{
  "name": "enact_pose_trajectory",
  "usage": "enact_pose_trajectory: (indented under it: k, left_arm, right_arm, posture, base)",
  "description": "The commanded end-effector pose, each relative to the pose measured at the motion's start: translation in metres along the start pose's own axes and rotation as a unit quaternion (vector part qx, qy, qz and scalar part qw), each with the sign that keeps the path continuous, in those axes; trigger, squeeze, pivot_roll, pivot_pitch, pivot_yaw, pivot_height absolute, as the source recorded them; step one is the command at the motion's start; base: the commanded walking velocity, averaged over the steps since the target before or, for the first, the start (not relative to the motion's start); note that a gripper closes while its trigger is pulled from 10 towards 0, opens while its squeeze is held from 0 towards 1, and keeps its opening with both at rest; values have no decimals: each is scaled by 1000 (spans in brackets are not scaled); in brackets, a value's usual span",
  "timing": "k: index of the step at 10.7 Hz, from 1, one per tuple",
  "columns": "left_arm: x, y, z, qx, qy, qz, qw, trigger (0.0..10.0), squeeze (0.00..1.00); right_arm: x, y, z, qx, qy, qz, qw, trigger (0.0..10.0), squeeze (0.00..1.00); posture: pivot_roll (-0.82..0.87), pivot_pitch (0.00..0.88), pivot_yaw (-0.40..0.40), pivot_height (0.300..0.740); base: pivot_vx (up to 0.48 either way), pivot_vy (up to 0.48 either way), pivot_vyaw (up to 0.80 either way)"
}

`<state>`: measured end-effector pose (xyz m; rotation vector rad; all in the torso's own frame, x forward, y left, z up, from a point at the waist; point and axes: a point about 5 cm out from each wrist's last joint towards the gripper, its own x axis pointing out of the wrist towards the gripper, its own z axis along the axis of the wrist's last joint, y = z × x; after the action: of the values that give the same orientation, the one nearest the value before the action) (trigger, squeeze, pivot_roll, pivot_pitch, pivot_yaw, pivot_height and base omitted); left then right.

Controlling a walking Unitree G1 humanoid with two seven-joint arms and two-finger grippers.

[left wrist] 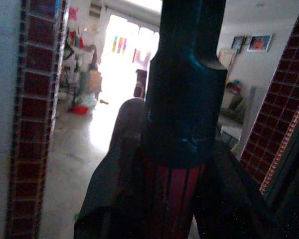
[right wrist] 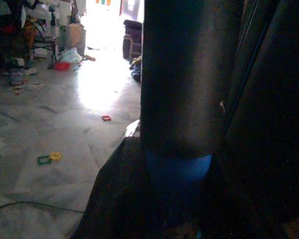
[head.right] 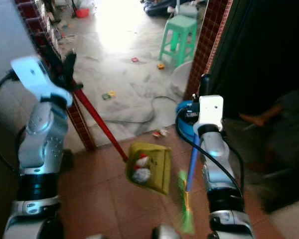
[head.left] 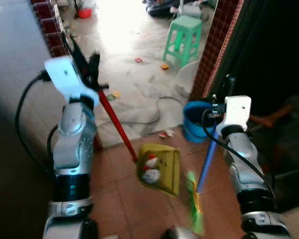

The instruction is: Sweep floor

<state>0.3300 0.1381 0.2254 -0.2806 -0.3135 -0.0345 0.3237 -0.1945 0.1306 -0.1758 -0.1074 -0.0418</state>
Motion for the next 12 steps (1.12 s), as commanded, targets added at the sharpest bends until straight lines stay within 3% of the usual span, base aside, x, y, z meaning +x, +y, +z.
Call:
enact_pose_trajectory:
  k: [1,7,10,12]
  left_arm:
    - [6,-13,23,-26,-48,-20,998,10000,0]
    - [12,-23,35,-44,-59,-26,997,10000,0]
    - [12,-23,35,-36,-58,-27,997,10000,0]
    - [12,-27,36,-33,-60,-32,997,10000,0]
  right_arm:
    - [4,-2,8,-13,-17,-4,1000,10000,0]
    - [4,3,2,-13,-6,10,1000,10000,0]
    - [3,5,2,-14,-11,14,1000,10000,0]
    - [-3,18,-3,-12,-7,35,999,10000,0]
  posture:
    - [-33,0,1,740]
    - [-31,0,3,740]
    - [-27,0,1,740]
    - [-27,0,3,740]
  base:
    - [480,0,0]
    - [469,0,0]
    - [386,-280,0]
    - [371,-300,0]
